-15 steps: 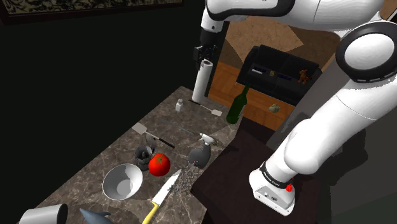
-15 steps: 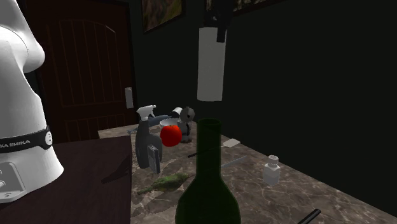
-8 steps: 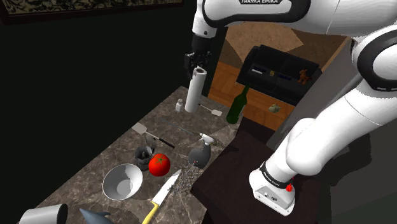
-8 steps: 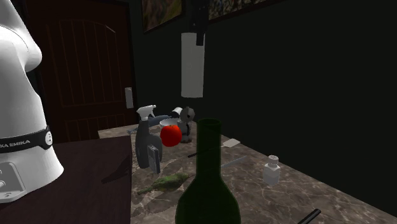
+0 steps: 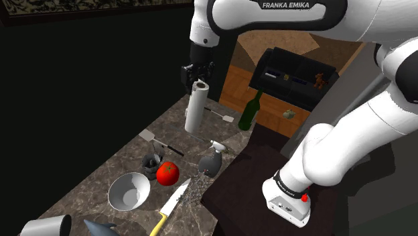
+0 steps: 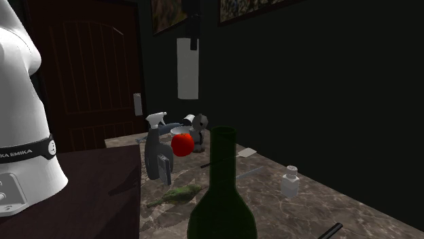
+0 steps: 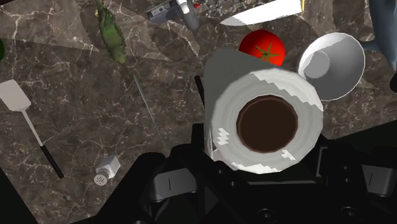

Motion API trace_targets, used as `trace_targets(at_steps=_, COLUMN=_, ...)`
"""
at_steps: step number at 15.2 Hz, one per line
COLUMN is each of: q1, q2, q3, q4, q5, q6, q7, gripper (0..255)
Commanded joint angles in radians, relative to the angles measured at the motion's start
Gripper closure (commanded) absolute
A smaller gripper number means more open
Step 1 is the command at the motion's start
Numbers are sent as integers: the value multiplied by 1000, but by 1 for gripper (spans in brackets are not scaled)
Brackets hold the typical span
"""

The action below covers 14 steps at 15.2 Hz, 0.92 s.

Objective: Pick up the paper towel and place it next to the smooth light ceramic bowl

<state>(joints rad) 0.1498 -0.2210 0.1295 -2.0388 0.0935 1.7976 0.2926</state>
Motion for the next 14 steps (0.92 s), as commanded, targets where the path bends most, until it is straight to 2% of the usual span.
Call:
trace_targets(at_steps=1, q1=20, q2=-1, q3=30, q4=-3, q5=8, q6=6, q7=49, gripper=255)
trace_targets(at_steps=8, q1=91, q2=23, q3=137, q4=25, q5=28, q6=17, q7=220, gripper=255)
trace_targets(at_steps=14, q1=150, q2=86, q3=229, q4=92, q5=24, q6=24, q7=374, gripper=255)
